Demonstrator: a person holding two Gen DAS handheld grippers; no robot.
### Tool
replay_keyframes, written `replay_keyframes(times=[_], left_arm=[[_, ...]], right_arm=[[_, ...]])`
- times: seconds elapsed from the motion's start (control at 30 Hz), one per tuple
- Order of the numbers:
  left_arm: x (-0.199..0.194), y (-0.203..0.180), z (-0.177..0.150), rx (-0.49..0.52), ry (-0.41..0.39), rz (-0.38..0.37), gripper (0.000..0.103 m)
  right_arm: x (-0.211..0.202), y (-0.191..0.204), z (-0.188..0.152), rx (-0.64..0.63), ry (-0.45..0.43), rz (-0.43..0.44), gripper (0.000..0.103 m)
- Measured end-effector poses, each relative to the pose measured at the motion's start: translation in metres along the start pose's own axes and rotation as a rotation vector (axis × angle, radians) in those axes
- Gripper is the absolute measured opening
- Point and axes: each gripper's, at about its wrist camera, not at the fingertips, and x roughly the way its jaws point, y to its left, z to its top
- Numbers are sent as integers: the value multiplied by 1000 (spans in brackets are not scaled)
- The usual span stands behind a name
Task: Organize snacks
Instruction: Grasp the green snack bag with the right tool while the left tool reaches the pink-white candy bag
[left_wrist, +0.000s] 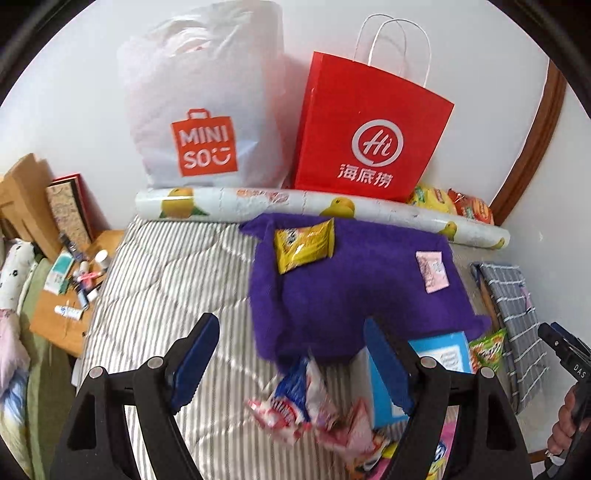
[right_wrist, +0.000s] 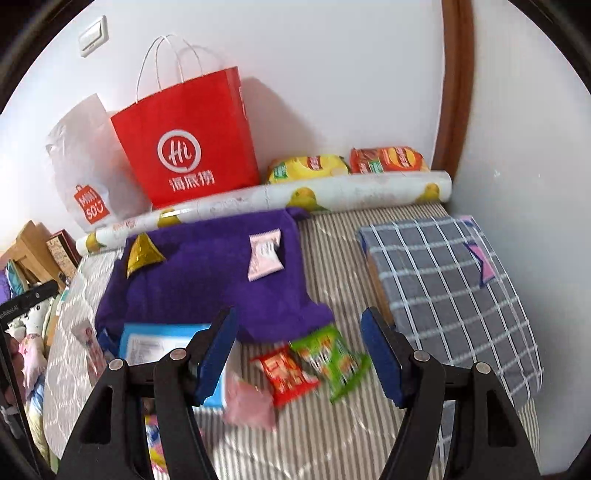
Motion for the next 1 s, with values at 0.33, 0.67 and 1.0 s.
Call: replay_keyframes(times=[0.33, 0.67, 1.0], left_arm=[[11, 16, -37, -42, 44, 22, 79], [32, 23, -40, -49, 85, 30, 79], [40, 21, -38, -35, 94, 6, 79]], right_arm=[[43, -30, -39, 2, 88, 5, 68], [87, -25, -51, -84, 110, -50, 68], [119, -29, -51, -118, 143, -31, 68]])
